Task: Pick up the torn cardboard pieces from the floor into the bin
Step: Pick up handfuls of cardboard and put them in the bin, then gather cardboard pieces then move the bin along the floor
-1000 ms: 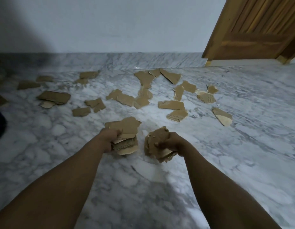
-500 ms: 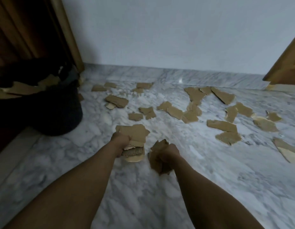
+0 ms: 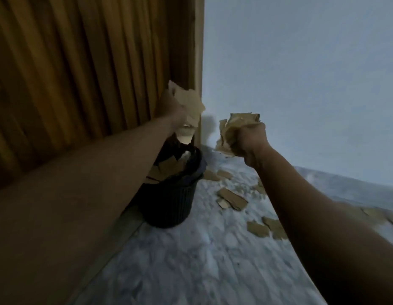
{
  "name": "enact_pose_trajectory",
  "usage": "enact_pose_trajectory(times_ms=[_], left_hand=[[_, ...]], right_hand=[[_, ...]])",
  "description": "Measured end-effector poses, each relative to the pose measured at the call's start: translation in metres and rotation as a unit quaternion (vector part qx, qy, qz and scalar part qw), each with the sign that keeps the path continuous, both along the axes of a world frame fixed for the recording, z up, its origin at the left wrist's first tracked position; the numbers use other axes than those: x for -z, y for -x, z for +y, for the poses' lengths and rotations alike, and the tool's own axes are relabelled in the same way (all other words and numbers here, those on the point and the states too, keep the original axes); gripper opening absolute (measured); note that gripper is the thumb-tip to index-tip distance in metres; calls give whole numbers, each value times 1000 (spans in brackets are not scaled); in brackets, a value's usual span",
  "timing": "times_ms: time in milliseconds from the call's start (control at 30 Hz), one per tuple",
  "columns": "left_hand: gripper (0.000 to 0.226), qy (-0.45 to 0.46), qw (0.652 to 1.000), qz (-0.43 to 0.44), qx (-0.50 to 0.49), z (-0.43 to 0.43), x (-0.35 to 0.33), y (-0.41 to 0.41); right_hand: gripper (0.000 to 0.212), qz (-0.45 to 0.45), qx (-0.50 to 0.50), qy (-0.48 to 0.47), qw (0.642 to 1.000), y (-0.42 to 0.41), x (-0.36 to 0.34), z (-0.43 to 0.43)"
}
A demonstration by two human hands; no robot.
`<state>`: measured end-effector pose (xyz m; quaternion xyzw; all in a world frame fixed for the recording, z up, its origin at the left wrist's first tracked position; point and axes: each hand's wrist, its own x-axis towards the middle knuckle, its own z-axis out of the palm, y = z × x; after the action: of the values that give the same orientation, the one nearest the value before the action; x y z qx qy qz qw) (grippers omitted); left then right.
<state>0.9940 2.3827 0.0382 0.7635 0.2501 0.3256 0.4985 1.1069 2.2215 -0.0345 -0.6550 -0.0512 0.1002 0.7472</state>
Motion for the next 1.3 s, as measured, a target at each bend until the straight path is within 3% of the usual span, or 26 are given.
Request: enact_pose_trajectory(times_ms=[67,167,233,300,333,400,500,633,733,800,867,967,1100,1167,1300], left_hand=[[61,21,999,-21,-37,30,23,6],[69,62,996,31,-52,79,54,13],[72,87,994,1,-64,94,60,17],[73,92,993,-11,-70,110,60,17],[72,99,993,8,-71,115,63,16],[77,113,988,98,-46,119,77,12],[94,88,959,266,-33,136,104,7],[84,-37,929,362,-71,154,128,23],[91,-69,906,414,-60,166,153,29],[75,-64,905,419,-26,166,161,33],[42,-40,920,389,-10,166,166,32],[22,-15,935,355,-14,162,160,33],[4,3,948,316,30,122,129,22],[23,6,955,294,42,99,113,2],[44,99,970,197,100,25,83,-41]], right_hand=[[54,-3,-14,-13,1000,8,-10,41],[77,-57,16,23,998,66,-35,94],[74,-123,52,4,991,77,-37,115],[69,-111,74,-58,989,76,-35,134],[63,-131,84,-39,987,74,-30,143],[56,-201,56,112,972,65,-15,150],[56,-150,-48,363,918,47,22,153],[75,-92,15,434,896,46,64,134],[93,56,-36,356,932,54,93,124],[64,158,-119,282,939,62,108,123],[32,195,-133,201,951,69,114,118],[20,176,-116,141,967,74,106,102],[22,130,-127,144,973,58,72,51],[28,100,-114,178,972,41,47,17],[27,42,-67,204,976,11,-12,-64]])
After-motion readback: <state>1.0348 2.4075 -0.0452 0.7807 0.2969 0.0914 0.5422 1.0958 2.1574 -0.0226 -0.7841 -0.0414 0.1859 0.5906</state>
